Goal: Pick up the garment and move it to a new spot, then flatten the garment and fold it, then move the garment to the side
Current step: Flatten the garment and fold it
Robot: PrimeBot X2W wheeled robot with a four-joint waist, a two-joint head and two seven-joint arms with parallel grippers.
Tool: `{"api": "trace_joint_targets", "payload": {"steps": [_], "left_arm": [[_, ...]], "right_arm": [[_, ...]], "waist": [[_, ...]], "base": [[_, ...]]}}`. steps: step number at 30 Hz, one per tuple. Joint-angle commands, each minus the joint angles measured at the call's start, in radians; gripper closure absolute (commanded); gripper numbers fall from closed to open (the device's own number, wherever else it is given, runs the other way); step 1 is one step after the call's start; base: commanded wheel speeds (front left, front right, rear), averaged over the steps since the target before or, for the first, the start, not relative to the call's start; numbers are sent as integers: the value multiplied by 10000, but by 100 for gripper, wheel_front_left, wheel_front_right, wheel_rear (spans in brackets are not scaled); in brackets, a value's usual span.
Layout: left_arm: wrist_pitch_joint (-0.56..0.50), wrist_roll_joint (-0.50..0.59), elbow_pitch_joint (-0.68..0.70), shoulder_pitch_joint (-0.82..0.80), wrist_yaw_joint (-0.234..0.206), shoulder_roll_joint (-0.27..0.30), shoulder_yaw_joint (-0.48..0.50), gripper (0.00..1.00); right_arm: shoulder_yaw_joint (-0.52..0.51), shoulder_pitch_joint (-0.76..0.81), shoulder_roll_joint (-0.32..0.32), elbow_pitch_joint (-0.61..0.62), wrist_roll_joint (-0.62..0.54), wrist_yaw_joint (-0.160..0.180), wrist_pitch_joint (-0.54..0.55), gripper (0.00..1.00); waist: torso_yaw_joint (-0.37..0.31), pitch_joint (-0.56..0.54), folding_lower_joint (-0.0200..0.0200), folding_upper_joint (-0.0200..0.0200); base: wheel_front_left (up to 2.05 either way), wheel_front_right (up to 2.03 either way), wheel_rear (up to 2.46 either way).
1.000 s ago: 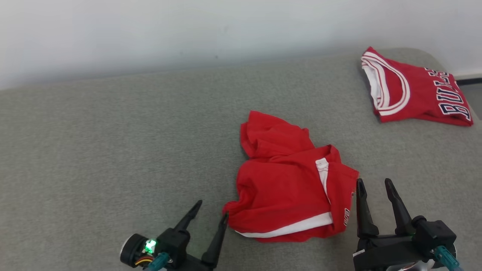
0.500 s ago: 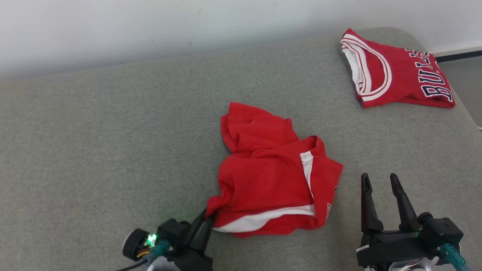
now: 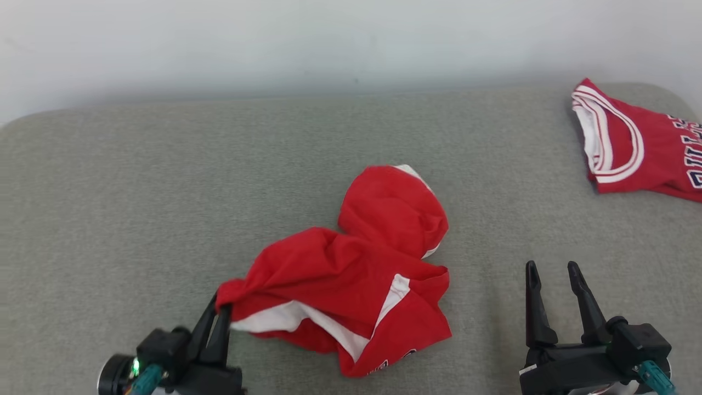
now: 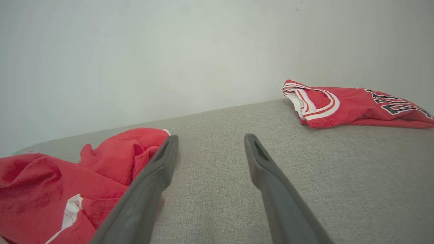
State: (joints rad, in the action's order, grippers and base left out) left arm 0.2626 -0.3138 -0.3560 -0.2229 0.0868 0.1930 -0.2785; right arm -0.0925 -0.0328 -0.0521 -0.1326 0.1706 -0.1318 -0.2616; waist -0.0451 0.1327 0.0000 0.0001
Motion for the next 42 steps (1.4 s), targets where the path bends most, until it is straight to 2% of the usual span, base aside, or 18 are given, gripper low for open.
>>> {"api": "trace_joint_targets", "payload": {"steps": [1,7,8,9,16,22,32,37,42], "left_arm": [[29,-17,30,384,-25,-12,153,100],[29,43,-468,1145,73,-241,494,100],[29,95,-513,1171,90,-276,539,53],[29,171,-503,1199,112,-320,597,0],[29,626,930,1471,165,-704,1452,0],[29,1003,1823,1821,218,-725,2283,0],[29,1577,2280,2756,98,-662,3500,0],[29,1684,2368,2960,144,-742,3601,0],[29,1772,2296,2863,178,-857,3604,0]], "right_arm": [[33,66,39,-27,-56,27,-42,0],[40,118,38,-145,-102,27,-42,0],[36,136,38,-167,-114,27,-43,0],[24,155,38,-179,-126,27,-43,0],[-125,349,40,-244,-158,28,-43,0],[-58,420,37,-298,-80,28,-43,0],[121,658,39,-539,-95,28,-43,0],[437,662,8,-815,-176,28,-43,0],[1296,210,-246,-1275,-250,28,52,0]], "waist": [[486,-302,0,-1],[633,-433,0,-1],[646,-464,0,-1],[662,-504,0,-1],[833,-836,0,-1],[921,-1090,0,-1],[1109,-1303,0,-1],[1196,-1292,0,-1],[1280,-1239,0,-1]], "base": [[0,0,0],[0,0,0],[0,0,0],[0,0,0],[0,0,0],[0,0,0],[0,0,0],[0,0,0],[0,0,0]]}}
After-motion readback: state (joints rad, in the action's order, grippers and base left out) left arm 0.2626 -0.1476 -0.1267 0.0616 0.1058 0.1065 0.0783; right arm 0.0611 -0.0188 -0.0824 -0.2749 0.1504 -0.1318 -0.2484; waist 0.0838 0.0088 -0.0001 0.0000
